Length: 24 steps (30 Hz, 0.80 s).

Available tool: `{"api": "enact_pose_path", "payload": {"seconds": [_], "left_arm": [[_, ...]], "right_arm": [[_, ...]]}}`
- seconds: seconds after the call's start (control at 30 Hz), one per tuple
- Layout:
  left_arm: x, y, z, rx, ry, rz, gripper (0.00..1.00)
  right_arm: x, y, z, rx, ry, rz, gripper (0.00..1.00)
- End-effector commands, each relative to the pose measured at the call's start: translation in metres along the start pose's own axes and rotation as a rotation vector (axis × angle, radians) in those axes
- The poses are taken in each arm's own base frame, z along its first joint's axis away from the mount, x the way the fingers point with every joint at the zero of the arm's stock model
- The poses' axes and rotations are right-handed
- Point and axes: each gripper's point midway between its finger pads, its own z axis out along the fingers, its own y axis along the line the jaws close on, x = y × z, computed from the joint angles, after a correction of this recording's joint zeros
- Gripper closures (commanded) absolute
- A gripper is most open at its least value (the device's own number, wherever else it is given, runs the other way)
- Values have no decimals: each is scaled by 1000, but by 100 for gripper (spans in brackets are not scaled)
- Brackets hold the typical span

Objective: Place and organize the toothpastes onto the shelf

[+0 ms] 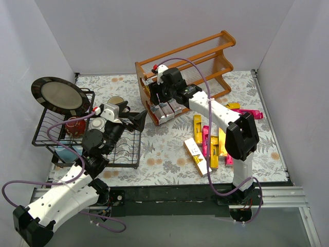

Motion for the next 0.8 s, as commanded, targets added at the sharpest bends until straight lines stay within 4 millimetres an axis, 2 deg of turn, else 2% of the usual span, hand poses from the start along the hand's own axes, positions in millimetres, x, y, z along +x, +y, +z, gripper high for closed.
{"api": "enact_pose_path", "payload": {"seconds": [0.0,0.2,0.3,0.33,0.4,0.43,0.47,0.5,0.53,0.57,0.6,0.63,0.67,0.7,0.73,0.77], "left_arm": [[-2,-1,0,10,2,6,2],[-5,-3,0,18,-5,5,2],[-5,-3,-1,20,-5,5,2],[-6,-3,0,18,-5,5,2],[-7,-3,-1,19,-8,4,2],[-7,-3,-1,20,-8,4,2],[-7,-3,-1,20,-8,4,2],[-8,-3,-2,21,-12,4,2],[-9,-3,-2,19,-14,5,2],[-9,-2,-2,18,-14,5,2],[-11,-2,-3,17,-20,4,2],[-12,-2,-3,14,-22,4,2],[-12,-2,-3,15,-22,6,2],[-12,-2,-3,15,-21,6,2],[-13,-2,-3,15,-24,6,2],[-12,-2,-2,14,-22,6,2]], "right_arm": [[-31,13,-16,-57,-98,-18,28],[-39,13,-35,-43,-132,-19,14],[-44,12,-50,-27,-155,-25,11],[-51,13,-62,-20,-178,-28,11],[-43,8,-70,7,-175,-28,9],[-49,9,-85,13,-201,-33,8],[-33,6,-86,20,-170,-30,8],[-31,0,-92,53,-174,-28,7],[-32,1,-109,57,-196,-29,6],[-11,-4,-110,78,-160,-21,6],[-1,-7,-115,90,-147,-16,5],[-2,-7,-133,101,-172,-8,5],[8,-10,-139,118,-163,-1,5],[38,-14,-139,131,-105,22,5],[40,-13,-154,133,-124,32,4],[53,-16,-159,147,-110,44,4]]}}
